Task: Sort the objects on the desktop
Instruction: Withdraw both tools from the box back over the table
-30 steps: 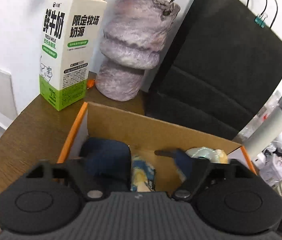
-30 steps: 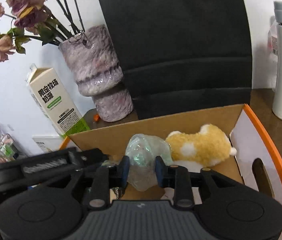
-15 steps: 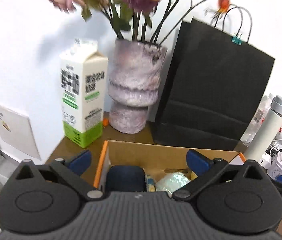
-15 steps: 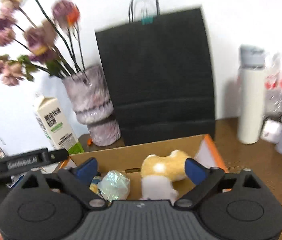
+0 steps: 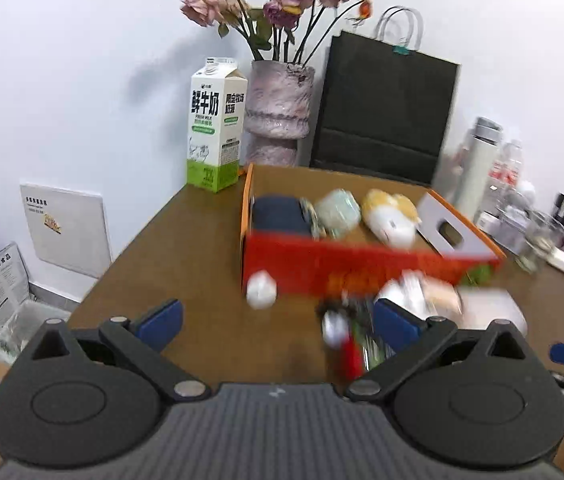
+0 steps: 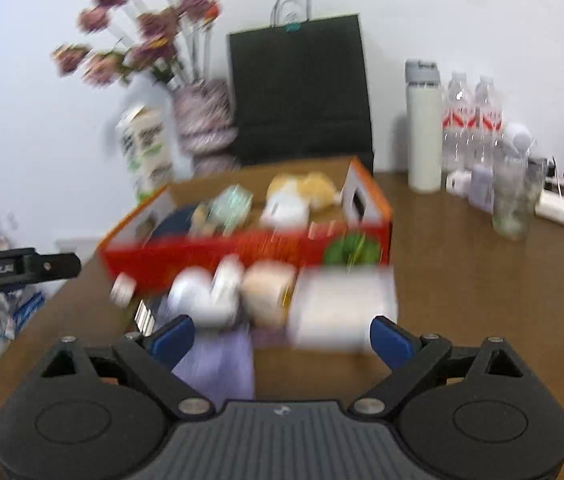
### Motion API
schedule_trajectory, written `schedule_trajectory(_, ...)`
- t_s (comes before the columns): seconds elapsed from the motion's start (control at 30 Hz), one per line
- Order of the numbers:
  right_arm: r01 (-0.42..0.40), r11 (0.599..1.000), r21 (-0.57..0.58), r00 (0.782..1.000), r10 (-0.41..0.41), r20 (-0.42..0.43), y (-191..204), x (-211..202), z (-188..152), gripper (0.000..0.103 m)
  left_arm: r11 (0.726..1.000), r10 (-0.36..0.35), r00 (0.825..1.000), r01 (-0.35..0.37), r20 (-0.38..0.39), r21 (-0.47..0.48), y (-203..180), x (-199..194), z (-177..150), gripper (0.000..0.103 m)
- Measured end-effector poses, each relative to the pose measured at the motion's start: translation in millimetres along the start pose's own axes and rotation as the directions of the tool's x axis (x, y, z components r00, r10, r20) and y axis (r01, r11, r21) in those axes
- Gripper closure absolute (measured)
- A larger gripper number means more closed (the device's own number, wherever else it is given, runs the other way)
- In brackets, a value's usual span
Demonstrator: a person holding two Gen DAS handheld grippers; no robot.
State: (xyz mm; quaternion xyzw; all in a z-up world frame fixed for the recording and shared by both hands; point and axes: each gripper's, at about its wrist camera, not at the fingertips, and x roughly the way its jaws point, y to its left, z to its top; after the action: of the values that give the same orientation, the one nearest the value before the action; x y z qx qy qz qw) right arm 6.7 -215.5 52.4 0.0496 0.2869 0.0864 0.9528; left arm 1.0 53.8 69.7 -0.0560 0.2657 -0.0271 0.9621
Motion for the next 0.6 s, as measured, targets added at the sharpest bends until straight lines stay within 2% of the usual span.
schedule_trajectory(0.13,-0.004,0.999,-0.036,1.000,0.004,-0.006,12.6,-26.5,-47.1,0.008,1.000,-0.013,0.999,0.013,-0.039,-0.015,5.3,-30.0,-48.2,0.000)
schedule_trajectory(0.2,-0.024,0.999,-0.031,1.000,0.024,-0.016,14.2,-31.1,-62.1,0.008,1.000,-0.011,0.999,0.011,-0.045,-0.008,6.6,-35.8,-60.7,0.000)
schedule_trajectory(0.27,-0.058,0.998,-0.025,0.998,0.057,-0.040,15.3,-32.3,-74.6,0.008,1.000,0.025,0.998,-0.024,-0.053,0.009,4.9,-37.0,-66.9,0.000)
schedule_trajectory(0.37,-0.050,0.999,-0.011,0.999,0.050,-0.019,15.7,-40.5,-76.2,0.001,0.997,0.063,0.997,-0.060,-0.051,0.058,-0.6,-36.2,-72.1,0.000)
schedule_trajectory(0.43,-0.051,0.999,-0.002,0.999,0.051,-0.013,14.2,-40.8,-77.5,0.000,0.992,0.089,0.995,-0.085,-0.044,0.093,-5.6,-34.3,-74.7,0.000)
schedule_trajectory(0.6,-0.057,0.998,0.040,0.998,0.058,-0.025,7.1,-36.5,-75.1,0.000,0.992,0.074,0.994,-0.065,-0.081,0.106,-7.4,-29.0,-77.5,0.000)
